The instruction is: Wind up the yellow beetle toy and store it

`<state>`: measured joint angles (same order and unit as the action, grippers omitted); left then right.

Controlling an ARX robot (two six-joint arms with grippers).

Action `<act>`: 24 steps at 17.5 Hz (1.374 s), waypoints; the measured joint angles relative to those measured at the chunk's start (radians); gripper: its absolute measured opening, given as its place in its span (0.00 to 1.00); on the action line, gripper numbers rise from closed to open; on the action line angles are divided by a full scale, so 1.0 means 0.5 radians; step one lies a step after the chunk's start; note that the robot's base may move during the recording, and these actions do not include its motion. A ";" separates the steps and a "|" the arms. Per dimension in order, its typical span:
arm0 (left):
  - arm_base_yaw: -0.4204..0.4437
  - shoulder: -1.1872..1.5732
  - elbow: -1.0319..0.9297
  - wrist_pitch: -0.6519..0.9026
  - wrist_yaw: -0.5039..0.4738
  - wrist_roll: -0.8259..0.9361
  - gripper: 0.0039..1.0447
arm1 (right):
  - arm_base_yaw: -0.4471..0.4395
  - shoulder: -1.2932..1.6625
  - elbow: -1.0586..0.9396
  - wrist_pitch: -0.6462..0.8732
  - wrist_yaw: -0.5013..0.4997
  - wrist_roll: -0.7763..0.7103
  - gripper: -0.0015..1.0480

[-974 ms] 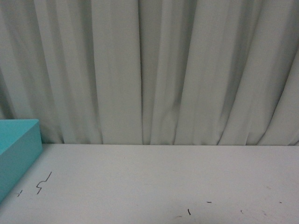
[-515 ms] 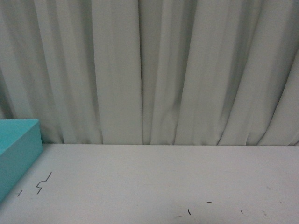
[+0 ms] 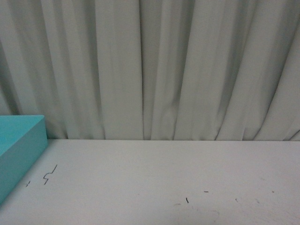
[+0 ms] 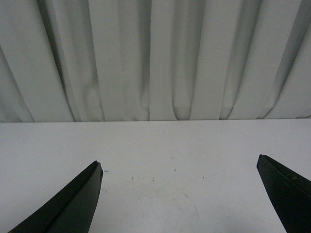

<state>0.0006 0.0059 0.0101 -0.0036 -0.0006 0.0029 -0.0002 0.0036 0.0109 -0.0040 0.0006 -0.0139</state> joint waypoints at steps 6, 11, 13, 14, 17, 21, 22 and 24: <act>0.000 0.000 0.000 -0.008 0.000 0.000 0.94 | 0.000 -0.001 0.000 -0.008 0.000 0.000 0.94; 0.000 0.000 0.000 0.001 0.000 0.000 0.94 | 0.000 -0.002 0.000 -0.001 -0.001 0.000 0.94; 0.000 0.000 0.000 0.002 0.000 0.000 0.94 | 0.000 -0.002 0.000 -0.001 0.000 0.000 0.94; 0.000 0.000 0.000 0.002 0.000 0.000 0.94 | 0.000 -0.002 0.000 0.000 -0.001 0.000 0.94; 0.000 0.000 0.000 0.001 0.000 0.000 0.94 | 0.000 -0.002 0.000 -0.001 -0.001 0.000 0.94; 0.000 0.000 0.000 0.001 0.000 0.000 0.94 | 0.000 -0.002 0.000 0.000 -0.001 0.000 0.94; 0.000 0.000 0.000 0.001 0.000 0.000 0.94 | 0.000 -0.002 0.000 0.001 0.000 0.000 0.94; 0.000 0.000 0.000 0.001 0.000 0.000 0.94 | 0.000 -0.002 0.000 0.001 -0.001 0.000 0.94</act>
<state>0.0006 0.0059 0.0101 -0.0032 -0.0006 0.0029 -0.0002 0.0029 0.0109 -0.0036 0.0002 -0.0139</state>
